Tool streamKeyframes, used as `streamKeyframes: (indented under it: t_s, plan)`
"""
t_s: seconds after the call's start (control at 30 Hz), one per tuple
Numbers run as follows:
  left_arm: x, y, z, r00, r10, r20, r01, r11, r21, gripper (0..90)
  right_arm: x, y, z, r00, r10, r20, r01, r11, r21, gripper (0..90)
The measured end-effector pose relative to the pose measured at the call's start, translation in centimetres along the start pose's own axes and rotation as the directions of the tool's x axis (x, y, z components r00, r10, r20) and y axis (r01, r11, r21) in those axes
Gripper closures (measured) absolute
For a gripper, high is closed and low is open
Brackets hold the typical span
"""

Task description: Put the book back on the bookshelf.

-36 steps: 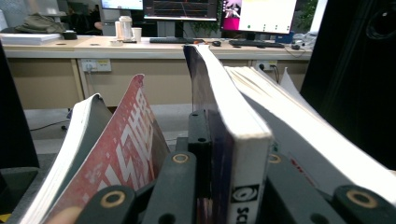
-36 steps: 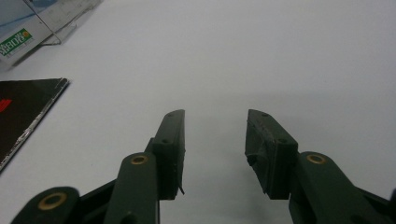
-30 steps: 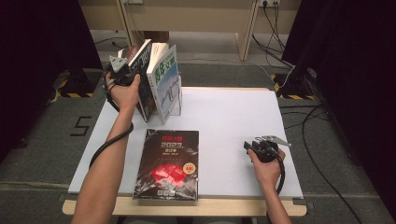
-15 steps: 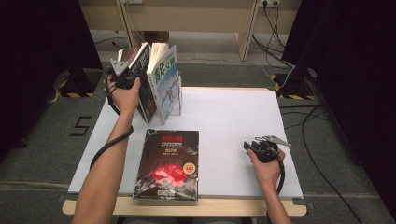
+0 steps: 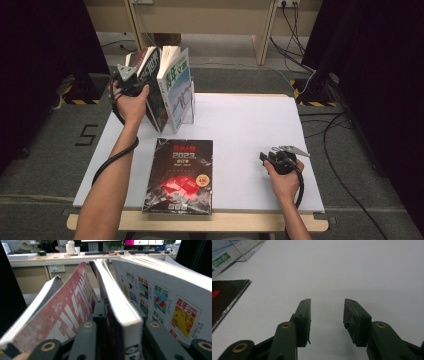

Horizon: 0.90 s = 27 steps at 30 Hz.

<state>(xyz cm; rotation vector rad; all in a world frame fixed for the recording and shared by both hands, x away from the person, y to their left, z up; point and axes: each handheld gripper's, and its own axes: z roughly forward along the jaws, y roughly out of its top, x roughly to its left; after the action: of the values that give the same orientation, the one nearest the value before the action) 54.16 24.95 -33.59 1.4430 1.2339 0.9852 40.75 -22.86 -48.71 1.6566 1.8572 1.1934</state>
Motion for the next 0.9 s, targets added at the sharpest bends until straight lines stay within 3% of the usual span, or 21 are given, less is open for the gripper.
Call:
streamKeyframes:
  t_s: [0.23, 0.43, 0.9]
  plan:
    - [-0.1, -0.4, -1.1, 0.9999, 0.007, -0.012, -0.007, 0.9999, 0.011, 65.2, 0.1, 0.0, 0.0, 1.0000, -0.004, -0.004, 0.004, 1.000, 0.006, 58.1]
    - [-0.3, -1.0, -2.2, 0.9999, 0.013, 0.000, -0.013, 0.9996, 0.027, 62.6, 0.1, 0.0, 0.1, 1.0000, -0.006, -0.003, 0.006, 1.000, 0.005, 58.1]
    - [0.1, -2.4, -5.1, 0.9989, -0.030, 0.036, 0.028, 0.9979, 0.059, 61.8, 0.4, -0.1, 0.0, 1.0000, -0.006, -0.005, 0.006, 1.000, 0.013, 58.0]
